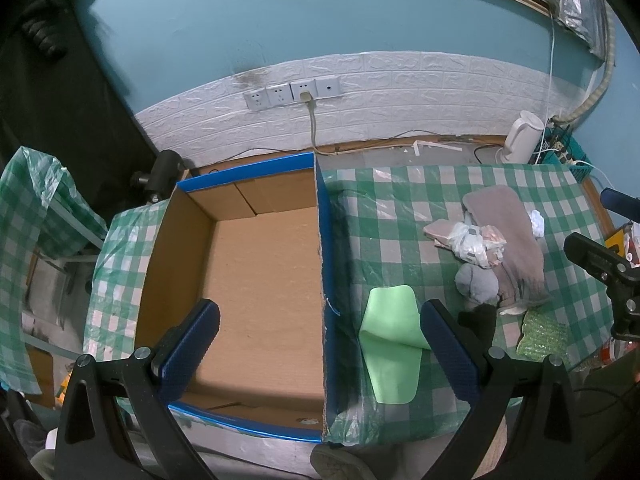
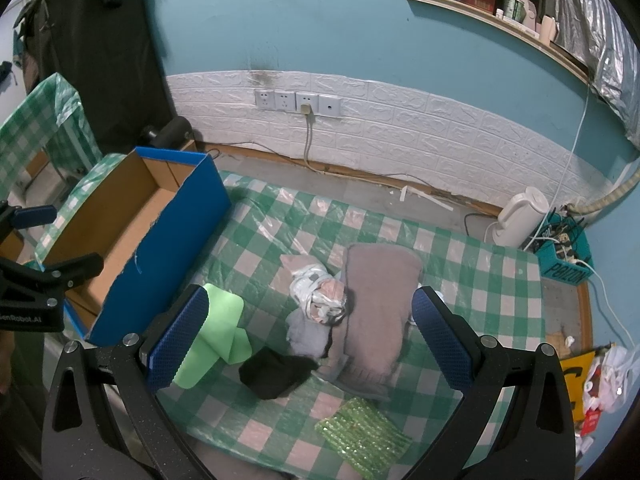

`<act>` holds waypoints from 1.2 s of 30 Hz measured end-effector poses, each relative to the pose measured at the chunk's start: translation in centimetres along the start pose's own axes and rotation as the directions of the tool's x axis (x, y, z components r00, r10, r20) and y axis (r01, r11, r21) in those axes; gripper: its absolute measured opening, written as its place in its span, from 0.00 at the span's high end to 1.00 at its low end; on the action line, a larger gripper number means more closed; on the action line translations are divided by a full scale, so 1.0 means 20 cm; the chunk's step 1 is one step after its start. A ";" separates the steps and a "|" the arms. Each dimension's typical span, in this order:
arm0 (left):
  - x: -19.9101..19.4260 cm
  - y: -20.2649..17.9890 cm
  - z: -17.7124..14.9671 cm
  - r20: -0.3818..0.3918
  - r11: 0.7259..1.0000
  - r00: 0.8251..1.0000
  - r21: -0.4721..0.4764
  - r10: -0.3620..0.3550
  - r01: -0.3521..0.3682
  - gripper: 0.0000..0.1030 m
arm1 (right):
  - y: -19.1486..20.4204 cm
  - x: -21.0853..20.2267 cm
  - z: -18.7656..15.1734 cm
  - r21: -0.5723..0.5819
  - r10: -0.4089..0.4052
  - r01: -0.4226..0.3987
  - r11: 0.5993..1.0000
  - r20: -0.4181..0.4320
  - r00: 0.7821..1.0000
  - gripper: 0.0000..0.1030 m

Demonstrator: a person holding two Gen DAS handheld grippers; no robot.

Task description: Organize soft objects

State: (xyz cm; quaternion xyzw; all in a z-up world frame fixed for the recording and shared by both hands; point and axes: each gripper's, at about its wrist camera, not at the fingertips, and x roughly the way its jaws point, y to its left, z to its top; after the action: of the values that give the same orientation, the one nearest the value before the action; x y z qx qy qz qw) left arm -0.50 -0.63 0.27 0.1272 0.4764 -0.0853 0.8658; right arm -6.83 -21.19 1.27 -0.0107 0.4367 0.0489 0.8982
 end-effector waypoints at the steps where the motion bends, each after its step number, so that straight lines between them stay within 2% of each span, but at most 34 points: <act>1: 0.00 0.00 0.00 0.000 1.000 1.000 0.000 0.000 0.000 0.02 | 0.00 0.00 0.00 -0.001 0.001 -0.001 1.000 -0.001 1.000 0.02; 27: 0.00 -0.01 -0.01 -0.003 1.000 1.000 0.001 0.002 -0.002 0.02 | 0.02 0.02 0.02 -0.001 -0.002 0.002 1.000 -0.003 1.000 0.02; 36: -0.01 -0.04 -0.03 -0.006 1.000 1.000 0.012 0.001 -0.001 0.02 | -0.03 0.00 -0.01 0.004 -0.002 0.002 1.000 -0.005 1.000 0.02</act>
State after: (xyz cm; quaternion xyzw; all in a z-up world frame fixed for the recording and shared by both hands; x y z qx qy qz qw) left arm -1.35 -1.19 -0.03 0.1329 0.4782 -0.0875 0.8637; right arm -6.88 -21.84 1.04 -0.0097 0.4388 0.0469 0.8973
